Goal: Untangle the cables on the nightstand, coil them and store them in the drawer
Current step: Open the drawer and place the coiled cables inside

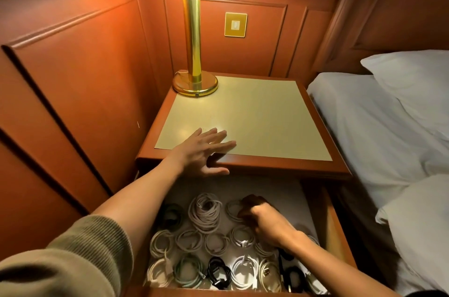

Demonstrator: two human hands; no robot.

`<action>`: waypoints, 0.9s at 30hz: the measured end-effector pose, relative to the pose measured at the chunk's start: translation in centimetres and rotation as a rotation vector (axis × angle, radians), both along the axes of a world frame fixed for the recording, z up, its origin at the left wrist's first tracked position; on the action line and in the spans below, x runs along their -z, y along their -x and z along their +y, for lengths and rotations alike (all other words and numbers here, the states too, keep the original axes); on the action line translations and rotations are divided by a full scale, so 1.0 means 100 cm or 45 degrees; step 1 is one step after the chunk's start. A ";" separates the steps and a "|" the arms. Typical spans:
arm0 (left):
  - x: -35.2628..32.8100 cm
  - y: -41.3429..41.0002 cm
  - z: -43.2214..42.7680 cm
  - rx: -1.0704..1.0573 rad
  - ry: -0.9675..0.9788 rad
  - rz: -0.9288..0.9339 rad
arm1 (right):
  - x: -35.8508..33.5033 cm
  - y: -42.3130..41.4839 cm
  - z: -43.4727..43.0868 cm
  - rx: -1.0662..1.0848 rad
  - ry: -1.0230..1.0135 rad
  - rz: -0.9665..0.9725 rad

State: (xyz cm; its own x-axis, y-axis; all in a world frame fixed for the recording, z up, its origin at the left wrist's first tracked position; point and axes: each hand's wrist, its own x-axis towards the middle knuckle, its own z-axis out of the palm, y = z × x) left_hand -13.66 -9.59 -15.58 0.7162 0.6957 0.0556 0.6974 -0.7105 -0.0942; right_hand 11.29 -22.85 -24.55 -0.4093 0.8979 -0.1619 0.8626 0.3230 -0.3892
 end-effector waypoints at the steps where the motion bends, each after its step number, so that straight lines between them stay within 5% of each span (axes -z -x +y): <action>1: 0.000 0.000 0.000 -0.002 -0.004 0.011 | -0.001 0.000 0.001 -0.001 0.023 -0.040; 13: -0.010 -0.009 -0.072 -0.350 0.216 -0.070 | -0.069 -0.013 -0.042 0.023 0.052 -0.256; 16: -0.023 0.000 -0.125 -0.288 0.501 -0.038 | -0.090 -0.024 -0.075 -0.018 0.238 -0.097; 21: -0.027 0.016 -0.202 -0.194 0.964 0.367 | -0.106 -0.031 -0.121 -0.229 0.390 -0.321; 27: -0.022 0.014 -0.222 -0.082 0.577 0.420 | -0.096 -0.027 -0.143 -0.248 -0.126 -0.545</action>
State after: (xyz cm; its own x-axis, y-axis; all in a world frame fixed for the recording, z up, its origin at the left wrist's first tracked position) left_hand -15.05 -31.74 -13.34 0.6005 0.6405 -0.4788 0.7259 -0.6877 -0.0095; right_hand 14.01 -37.11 -14.90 -0.4865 0.8308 -0.2704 0.8585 0.5121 0.0287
